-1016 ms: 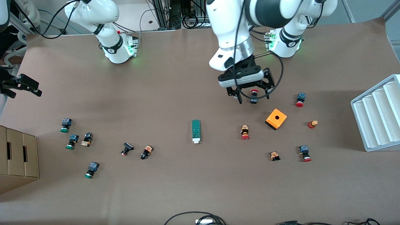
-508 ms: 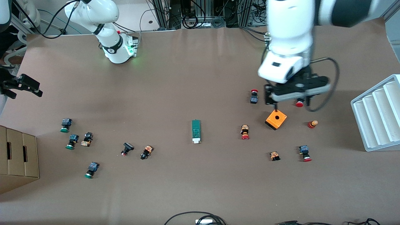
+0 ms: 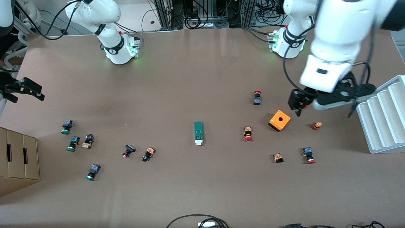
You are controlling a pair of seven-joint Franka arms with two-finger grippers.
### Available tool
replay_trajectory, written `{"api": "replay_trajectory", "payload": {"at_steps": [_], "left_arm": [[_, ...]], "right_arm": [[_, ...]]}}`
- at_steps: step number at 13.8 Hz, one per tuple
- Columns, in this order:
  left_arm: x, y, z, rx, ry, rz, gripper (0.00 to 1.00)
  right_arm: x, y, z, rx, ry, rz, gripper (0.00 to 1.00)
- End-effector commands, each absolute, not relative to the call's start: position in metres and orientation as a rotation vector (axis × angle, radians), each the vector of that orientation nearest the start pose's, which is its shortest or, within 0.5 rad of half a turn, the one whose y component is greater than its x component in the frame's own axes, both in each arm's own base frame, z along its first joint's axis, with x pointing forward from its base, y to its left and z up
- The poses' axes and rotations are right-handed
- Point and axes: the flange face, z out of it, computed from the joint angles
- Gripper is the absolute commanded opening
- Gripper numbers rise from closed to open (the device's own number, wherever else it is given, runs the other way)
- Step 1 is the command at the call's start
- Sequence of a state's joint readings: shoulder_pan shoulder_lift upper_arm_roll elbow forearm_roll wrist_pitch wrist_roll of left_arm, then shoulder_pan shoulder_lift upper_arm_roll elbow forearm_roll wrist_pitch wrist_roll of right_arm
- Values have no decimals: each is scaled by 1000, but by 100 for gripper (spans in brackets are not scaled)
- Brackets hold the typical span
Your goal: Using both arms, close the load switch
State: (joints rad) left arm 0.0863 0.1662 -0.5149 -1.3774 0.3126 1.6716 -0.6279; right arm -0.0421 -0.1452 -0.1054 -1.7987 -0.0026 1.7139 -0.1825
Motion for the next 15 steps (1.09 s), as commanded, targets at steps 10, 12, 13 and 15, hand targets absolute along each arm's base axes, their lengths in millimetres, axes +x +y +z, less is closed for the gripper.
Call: {"api": "replay_trajectory", "payload": {"at_steps": [10, 12, 13, 15], "left_arm": [[628, -38, 594, -3106, -396, -77, 100], [628, -20, 591, -3100, -427, -49, 100], [629, -16, 587, -3097, -457, -38, 100], [632, -1, 585, -3131, -502, -32, 100]], "right_arm": [[525, -78, 609, -3154, -95, -105, 100], [527, -74, 608, -3155, -107, -103, 100], [527, -73, 608, -3154, -112, -103, 100], [527, -73, 608, -3154, -112, -103, 100]]}}
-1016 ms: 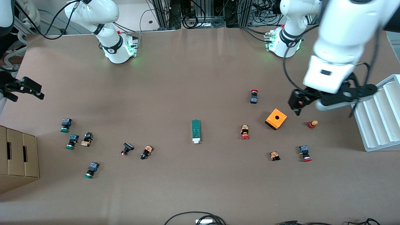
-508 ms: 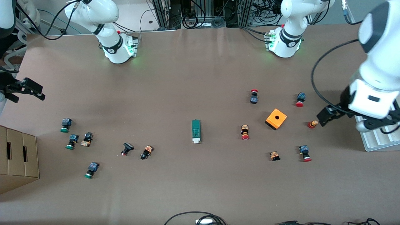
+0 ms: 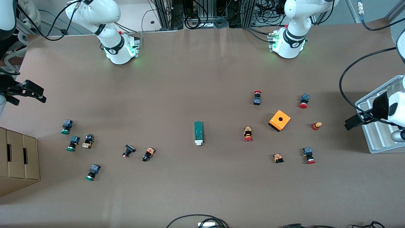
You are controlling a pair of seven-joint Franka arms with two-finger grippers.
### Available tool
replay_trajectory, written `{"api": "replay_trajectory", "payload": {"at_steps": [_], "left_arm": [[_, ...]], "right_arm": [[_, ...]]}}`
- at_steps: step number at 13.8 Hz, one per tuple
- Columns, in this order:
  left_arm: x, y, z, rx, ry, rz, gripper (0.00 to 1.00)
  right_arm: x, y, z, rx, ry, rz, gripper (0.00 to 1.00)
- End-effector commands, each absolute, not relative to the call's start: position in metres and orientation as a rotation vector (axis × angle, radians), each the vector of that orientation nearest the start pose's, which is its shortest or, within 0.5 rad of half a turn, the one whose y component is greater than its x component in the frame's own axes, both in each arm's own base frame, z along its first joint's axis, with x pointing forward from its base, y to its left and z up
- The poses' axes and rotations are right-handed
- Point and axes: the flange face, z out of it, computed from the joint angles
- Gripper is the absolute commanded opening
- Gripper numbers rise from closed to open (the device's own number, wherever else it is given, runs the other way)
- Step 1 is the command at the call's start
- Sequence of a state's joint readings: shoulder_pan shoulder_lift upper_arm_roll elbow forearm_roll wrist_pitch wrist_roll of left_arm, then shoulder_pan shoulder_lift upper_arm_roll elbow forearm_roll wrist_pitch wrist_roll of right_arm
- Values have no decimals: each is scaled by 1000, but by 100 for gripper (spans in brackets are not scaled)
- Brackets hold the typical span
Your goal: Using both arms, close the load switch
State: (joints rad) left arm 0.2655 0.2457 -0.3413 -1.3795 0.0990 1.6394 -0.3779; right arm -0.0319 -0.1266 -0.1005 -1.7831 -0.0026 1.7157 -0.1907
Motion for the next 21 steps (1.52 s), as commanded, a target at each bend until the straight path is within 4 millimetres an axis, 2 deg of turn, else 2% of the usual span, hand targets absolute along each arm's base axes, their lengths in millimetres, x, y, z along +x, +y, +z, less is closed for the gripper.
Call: {"api": "replay_trajectory", "payload": {"at_steps": [1, 2, 3, 4, 6, 7, 8, 9, 11, 12, 14, 16, 17, 18, 19, 21], "left_arm": [[630, 3, 590, -3166, -539, -32, 100], [629, 0, 595, -3226, -584, -25, 100], [628, 7, 601, -3246, -629, -34, 100], [625, 26, 604, -3221, -684, -50, 100], [614, 4, 628, -3172, -601, -128, 100], [611, 3, 633, -3147, -587, -147, 100], [609, -6, 635, -3150, -555, -150, 100], [608, -4, 634, -3149, -566, -135, 100], [607, 24, 629, -3137, -643, -92, 100], [606, 14, 628, -3134, -615, -69, 100], [603, 21, 626, -3130, -602, -34, 100], [602, 24, 623, -3144, -467, -19, 100], [601, 33, 622, -3147, -379, -10, 100], [600, 48, 621, -3153, -346, -6, 100], [597, 54, 619, -3151, -357, 17, 100], [588, 52, 617, -3150, -353, 117, 100]], "right_arm": [[527, -73, 608, -3154, -112, -103, 100], [527, -73, 608, -3154, -112, -103, 100], [527, -73, 608, -3154, -112, -103, 100], [527, -73, 608, -3154, -112, -103, 100], [527, -73, 608, -3154, -112, -103, 100], [527, -73, 608, -3154, -112, -103, 100], [527, -73, 608, -3154, -112, -103, 100], [527, -73, 608, -3154, -112, -103, 100], [527, -73, 608, -3154, -112, -103, 100], [527, -73, 608, -3154, -112, -103, 100], [527, -73, 608, -3154, -112, -103, 100], [527, -72, 608, -3153, -114, -103, 100], [527, -72, 608, -3154, -115, -103, 100], [527, -72, 608, -3154, -115, -103, 100], [527, -72, 608, -3153, -112, -103, 100], [527, -73, 608, -3153, -112, -103, 100]]}}
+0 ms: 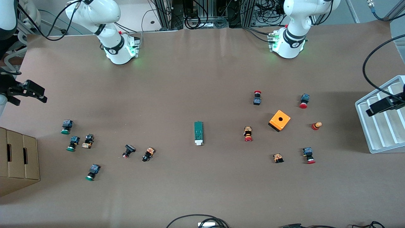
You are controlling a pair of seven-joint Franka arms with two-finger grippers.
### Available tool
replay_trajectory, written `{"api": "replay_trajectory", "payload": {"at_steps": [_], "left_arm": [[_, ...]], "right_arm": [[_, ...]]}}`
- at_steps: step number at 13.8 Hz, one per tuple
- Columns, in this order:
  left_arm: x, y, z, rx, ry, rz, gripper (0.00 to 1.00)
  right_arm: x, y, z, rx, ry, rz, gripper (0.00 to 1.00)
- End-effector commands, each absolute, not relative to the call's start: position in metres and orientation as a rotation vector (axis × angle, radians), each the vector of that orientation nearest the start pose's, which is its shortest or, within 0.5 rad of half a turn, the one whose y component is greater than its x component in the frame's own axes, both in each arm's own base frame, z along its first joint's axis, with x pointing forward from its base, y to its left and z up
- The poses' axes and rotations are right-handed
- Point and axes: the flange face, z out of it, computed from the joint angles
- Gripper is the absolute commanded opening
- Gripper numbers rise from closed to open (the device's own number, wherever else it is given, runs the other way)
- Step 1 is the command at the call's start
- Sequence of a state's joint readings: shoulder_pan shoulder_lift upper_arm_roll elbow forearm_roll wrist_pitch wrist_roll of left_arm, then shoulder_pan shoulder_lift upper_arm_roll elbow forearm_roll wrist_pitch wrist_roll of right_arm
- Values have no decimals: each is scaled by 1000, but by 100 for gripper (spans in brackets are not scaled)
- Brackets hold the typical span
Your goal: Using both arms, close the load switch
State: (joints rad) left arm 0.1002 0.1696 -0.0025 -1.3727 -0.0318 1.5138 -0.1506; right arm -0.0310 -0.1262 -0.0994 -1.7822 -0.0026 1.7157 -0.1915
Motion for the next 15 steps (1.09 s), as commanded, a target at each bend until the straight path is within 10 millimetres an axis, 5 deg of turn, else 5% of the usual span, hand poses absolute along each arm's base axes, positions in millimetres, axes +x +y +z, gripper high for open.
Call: {"api": "replay_trajectory", "payload": {"at_steps": [1, 4, 11, 15], "left_arm": [[583, 50, 618, -3151, -344, 159, 100], [587, 34, 620, -3149, -295, 145, 100], [576, 39, 643, -3184, -291, 75, 100], [587, 39, 644, -3199, -51, -52, 100]], "right_arm": [[527, -72, 608, -3154, -115, -103, 100], [527, -72, 608, -3154, -115, -103, 100], [528, -63, 616, -3156, -138, -122, 100], [528, -63, 612, -3155, -131, -98, 100]]}}
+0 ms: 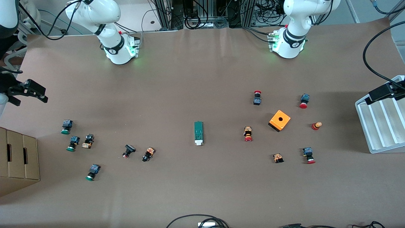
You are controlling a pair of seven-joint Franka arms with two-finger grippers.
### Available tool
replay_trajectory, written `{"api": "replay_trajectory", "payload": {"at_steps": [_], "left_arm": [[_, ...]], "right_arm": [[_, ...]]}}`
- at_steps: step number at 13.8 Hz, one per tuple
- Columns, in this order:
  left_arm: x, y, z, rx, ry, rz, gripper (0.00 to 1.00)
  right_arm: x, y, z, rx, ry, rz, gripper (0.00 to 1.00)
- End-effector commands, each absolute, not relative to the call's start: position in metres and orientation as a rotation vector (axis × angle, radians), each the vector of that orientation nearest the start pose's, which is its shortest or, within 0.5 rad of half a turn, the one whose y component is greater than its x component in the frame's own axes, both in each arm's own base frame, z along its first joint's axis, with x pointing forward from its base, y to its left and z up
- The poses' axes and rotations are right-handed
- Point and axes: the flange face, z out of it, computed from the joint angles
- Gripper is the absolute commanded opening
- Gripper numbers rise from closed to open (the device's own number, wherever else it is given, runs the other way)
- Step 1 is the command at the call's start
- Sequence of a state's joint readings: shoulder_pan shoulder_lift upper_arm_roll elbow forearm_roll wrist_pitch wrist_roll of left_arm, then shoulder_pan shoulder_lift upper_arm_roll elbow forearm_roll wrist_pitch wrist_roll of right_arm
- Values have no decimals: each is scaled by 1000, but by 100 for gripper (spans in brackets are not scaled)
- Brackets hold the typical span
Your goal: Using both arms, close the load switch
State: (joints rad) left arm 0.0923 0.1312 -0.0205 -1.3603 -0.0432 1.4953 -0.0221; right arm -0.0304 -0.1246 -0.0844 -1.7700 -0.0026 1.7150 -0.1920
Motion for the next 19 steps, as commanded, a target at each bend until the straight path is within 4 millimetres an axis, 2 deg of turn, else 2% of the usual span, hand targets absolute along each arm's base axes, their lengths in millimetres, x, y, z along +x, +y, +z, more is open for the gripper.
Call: {"api": "replay_trajectory", "payload": {"at_steps": [1, 3, 5, 7, 14, 17, 19], "left_arm": [[586, 41, 643, -3196, -54, -45, 100], [584, 42, 642, -3191, -58, -12, 100], [576, 43, 632, -3190, -71, 100, 100], [568, 45, 630, -3189, -84, 120, 100], [550, 38, 629, -3187, -130, 105, 100], [541, 28, 625, -3186, -108, 67, 100], [543, 21, 625, -3185, -101, 62, 100]], "right_arm": [[526, -59, 614, -3152, -138, -99, 100], [525, -60, 614, -3142, -134, -81, 100], [526, -58, 611, -3151, -153, -65, 100], [525, -63, 609, -3145, -142, -56, 100], [531, -60, 603, -3140, -143, -57, 100], [532, -61, 603, -3141, -143, -60, 100], [530, -59, 604, -3138, -150, -55, 100]]}}
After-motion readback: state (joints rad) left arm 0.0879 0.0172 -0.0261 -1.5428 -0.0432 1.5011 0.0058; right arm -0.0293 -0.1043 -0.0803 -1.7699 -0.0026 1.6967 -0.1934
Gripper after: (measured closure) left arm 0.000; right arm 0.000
